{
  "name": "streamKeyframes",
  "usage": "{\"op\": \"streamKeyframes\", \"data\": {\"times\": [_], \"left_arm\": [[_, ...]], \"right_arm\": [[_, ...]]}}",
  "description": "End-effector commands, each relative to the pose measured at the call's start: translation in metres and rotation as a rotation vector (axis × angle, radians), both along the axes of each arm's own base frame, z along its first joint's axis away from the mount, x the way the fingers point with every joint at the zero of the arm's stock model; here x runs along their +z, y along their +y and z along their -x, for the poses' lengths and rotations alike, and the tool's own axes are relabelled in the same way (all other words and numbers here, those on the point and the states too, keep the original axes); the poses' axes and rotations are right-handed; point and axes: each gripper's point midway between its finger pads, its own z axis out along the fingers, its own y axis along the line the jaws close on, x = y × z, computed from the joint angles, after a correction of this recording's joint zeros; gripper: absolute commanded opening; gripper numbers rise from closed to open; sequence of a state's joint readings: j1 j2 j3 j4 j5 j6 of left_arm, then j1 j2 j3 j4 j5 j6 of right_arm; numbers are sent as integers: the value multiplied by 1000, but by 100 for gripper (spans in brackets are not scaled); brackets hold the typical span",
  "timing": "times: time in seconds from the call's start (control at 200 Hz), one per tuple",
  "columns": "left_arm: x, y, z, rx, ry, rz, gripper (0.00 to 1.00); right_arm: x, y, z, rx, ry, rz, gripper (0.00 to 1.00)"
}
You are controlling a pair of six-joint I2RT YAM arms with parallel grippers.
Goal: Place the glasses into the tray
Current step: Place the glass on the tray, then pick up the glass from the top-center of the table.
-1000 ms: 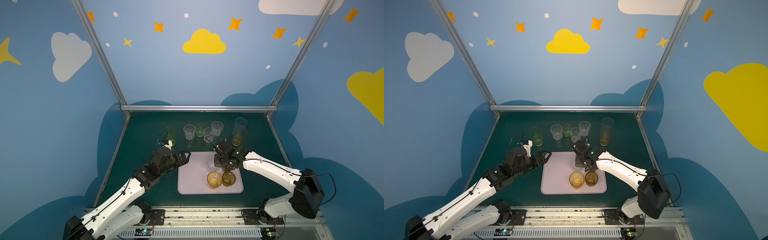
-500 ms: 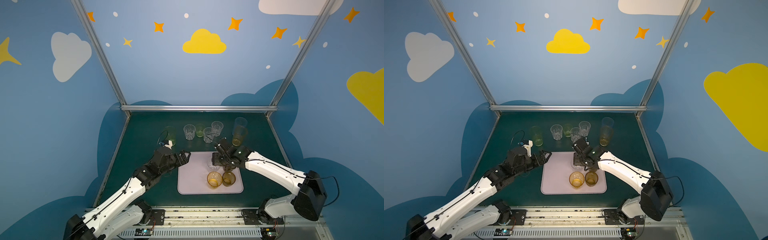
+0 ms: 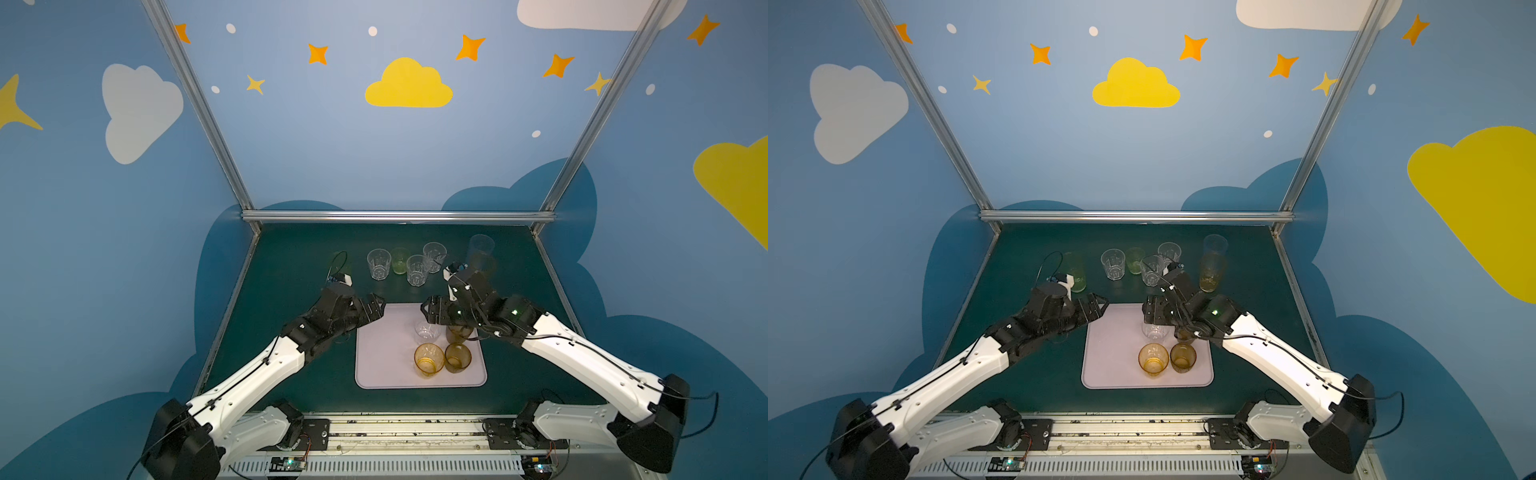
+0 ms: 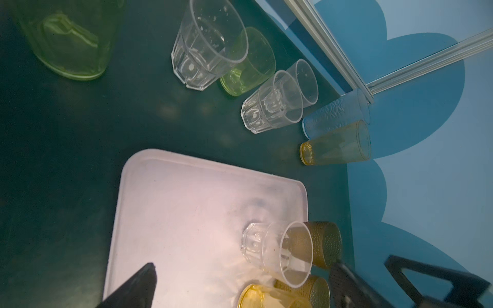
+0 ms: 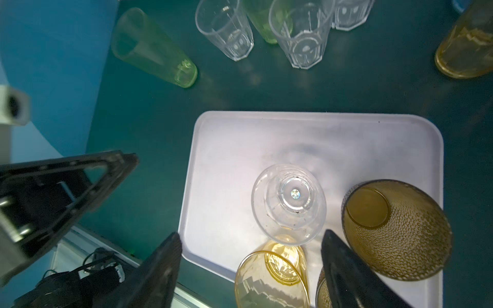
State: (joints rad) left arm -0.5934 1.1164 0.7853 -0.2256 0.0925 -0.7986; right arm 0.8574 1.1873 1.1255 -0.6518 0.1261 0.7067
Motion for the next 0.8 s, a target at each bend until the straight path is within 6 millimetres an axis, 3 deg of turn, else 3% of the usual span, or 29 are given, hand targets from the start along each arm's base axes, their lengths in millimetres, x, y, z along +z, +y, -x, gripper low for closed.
{"op": "streamKeyframes", "data": {"times": [0.0, 0.275, 0.556, 0.796], "left_arm": [[12, -2, -21, 12, -43, -39, 100], [8, 1, -63, 51, -21, -132, 100], [12, 20, -107, 132, -19, -147, 100], [4, 39, -134, 201, 19, -155, 100]], "right_arm": [[5, -8, 6, 17, -38, -5, 83], [3, -26, 17, 16, -88, -29, 84], [1, -42, 25, 0, -112, -46, 84], [1, -51, 29, -7, -128, -57, 84]]}}
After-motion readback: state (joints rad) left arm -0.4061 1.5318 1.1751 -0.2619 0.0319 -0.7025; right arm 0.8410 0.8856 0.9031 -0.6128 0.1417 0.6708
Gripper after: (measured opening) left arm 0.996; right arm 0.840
